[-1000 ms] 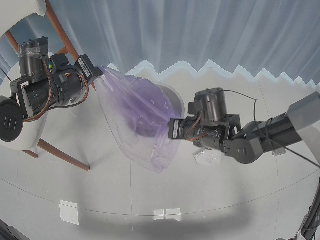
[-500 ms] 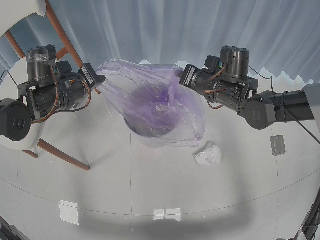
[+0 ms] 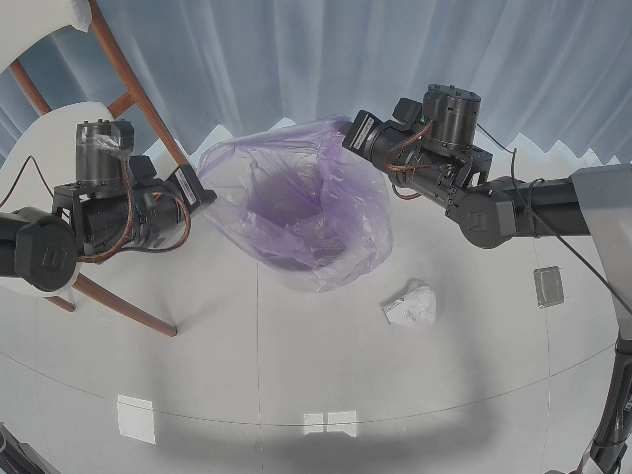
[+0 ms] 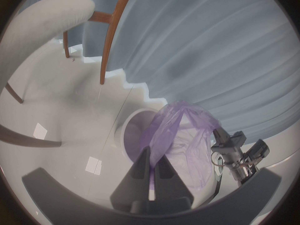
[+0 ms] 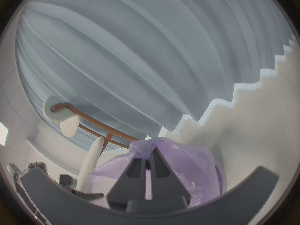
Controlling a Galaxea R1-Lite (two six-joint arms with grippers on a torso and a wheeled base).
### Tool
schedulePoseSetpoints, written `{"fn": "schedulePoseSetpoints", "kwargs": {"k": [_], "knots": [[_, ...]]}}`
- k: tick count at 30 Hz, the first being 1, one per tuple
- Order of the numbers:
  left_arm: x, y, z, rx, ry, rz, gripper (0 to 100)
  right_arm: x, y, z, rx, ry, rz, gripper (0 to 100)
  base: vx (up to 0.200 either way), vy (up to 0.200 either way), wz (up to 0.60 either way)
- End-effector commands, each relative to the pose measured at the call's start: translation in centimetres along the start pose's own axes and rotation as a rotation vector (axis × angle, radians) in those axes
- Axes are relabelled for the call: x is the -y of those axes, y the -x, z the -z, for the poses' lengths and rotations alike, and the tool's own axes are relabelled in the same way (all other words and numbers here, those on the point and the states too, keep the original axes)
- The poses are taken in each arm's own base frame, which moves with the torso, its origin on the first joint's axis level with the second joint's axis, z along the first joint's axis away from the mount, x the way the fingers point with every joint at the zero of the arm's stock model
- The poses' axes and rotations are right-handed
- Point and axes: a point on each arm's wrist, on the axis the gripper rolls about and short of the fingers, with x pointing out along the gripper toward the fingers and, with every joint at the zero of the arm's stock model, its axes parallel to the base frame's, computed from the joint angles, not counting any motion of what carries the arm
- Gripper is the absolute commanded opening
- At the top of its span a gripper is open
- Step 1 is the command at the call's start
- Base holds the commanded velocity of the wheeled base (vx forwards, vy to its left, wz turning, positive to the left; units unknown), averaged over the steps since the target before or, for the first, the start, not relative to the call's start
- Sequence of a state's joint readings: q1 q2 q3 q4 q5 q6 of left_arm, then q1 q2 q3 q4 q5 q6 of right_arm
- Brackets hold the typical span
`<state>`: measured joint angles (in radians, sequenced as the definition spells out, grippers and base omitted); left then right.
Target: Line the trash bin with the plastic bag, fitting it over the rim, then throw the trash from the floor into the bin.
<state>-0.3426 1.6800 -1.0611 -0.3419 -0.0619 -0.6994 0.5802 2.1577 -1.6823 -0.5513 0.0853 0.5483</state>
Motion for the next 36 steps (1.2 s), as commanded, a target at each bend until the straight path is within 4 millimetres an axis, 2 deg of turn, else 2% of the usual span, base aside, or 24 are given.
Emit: {"fn": "schedulePoseSetpoints", "kwargs": {"k": [1,2,3,7,11,12,14,16,19,22,26,27,28,30,36], "knots": [[-0.1,0.2,1.1,-0.045,-0.003,-0.010,0,0.4,-0.8,0.4,0.005,-0.043,-0.007,0,0.000,0.000,0.00],[-0.1,0.2,1.1,-0.046,-0.003,-0.009,0,0.2,-0.8,0.1,0.018,-0.062,-0.016,0,0.000,0.000,0.00],[0.1,0.2,1.1,-0.046,-0.003,-0.002,0,-0.2,-0.8,-0.5,0.043,-0.094,-0.033,100,0.000,0.000,0.00],[0.7,0.1,1.5,-0.064,0.002,0.024,0,-1.0,-0.3,-1.5,0.056,-0.153,-0.044,100,0.000,0.000,0.00],[1.5,0.0,1.9,-0.075,0.043,0.049,0,-0.5,1.1,-2.8,0.021,-0.115,0.017,100,0.000,0.000,0.00],[2.2,-0.1,1.7,-0.071,0.096,0.069,0,0.7,2.4,-4.9,0.026,-0.028,0.075,100,0.000,0.000,0.00],[2.9,-0.1,1.1,-0.053,0.154,0.089,0,1.8,3.5,-6.9,0.053,0.038,0.114,100,0.000,0.000,0.00],[3.2,-0.3,0.7,-0.038,0.194,0.095,0,2.5,4.8,-7.8,0.060,0.063,0.145,100,0.000,0.000,0.00],[3.3,-0.5,0.3,-0.027,0.204,0.096,0,3.3,7.0,-8.0,0.011,0.151,0.158,100,0.000,0.000,0.00],[3.3,-0.8,0.3,-0.022,0.205,0.096,0,3.7,9.6,-6.7,-0.108,0.251,0.109,100,0.000,0.000,0.00],[3.1,-1.3,0.4,-0.028,0.207,0.089,0,5.2,12.8,-1.7,-0.306,0.260,0.114,100,0.000,0.000,0.00],[3.1,-1.3,0.4,-0.028,0.207,0.089,0,5.3,13.0,-1.4,-0.315,0.261,0.114,100,0.000,0.000,0.00],[3.1,-1.3,0.4,-0.026,0.205,0.088,0,6.0,13.5,0.1,-0.355,0.274,0.115,100,0.000,0.000,0.00],[3.1,-1.3,0.4,-0.026,0.205,0.090,0,6.6,13.7,1.2,-0.369,0.272,0.121,100,0.000,0.000,0.00],[3.4,-1.5,0.1,-0.016,0.205,0.099,0,6.9,13.6,2.4,-0.399,0.237,0.169,100,0.000,0.000,0.00]]}}
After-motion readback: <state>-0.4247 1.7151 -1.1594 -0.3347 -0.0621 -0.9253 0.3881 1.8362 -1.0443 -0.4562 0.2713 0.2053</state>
